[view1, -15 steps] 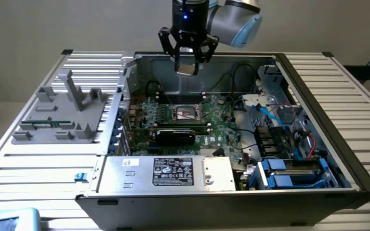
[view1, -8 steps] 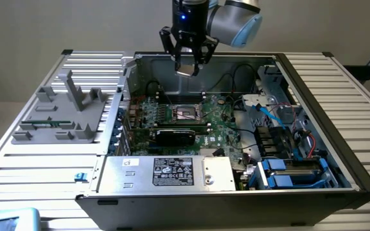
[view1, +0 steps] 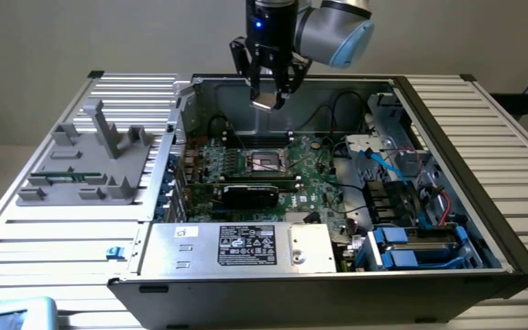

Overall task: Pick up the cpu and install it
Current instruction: 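Place the cpu into insertion slot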

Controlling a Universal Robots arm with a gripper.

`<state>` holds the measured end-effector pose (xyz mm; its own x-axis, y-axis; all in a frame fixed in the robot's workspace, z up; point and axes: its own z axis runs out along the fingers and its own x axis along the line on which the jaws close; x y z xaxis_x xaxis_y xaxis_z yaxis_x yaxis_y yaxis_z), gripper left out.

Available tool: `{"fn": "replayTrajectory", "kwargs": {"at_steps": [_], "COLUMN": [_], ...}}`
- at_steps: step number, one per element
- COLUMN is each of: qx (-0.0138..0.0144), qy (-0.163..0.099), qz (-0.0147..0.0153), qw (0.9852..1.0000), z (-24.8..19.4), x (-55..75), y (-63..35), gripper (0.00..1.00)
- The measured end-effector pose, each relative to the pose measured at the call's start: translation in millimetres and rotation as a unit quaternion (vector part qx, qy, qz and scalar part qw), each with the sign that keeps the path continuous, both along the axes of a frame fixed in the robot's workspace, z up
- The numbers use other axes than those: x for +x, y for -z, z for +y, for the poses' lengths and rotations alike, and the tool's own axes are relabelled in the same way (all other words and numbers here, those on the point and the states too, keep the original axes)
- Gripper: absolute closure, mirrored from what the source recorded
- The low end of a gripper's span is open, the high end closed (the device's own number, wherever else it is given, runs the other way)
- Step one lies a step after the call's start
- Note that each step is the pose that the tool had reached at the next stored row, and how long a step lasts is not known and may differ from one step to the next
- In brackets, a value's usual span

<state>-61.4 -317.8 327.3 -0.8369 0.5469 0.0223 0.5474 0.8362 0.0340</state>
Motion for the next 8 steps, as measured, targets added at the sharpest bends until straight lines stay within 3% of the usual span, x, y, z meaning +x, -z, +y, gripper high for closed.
{"fn": "replayTrajectory", "kwargs": {"at_steps": [4,8], "qx": [0.0,0.0], "qy": [0.032,0.063], "qz": [0.0,0.0], "qw": [0.9995,0.998], "z": [0.0,0.0], "x": [0.0,0.0], "y": [0.3,0.7], "gripper": [0.45,0.45]}}
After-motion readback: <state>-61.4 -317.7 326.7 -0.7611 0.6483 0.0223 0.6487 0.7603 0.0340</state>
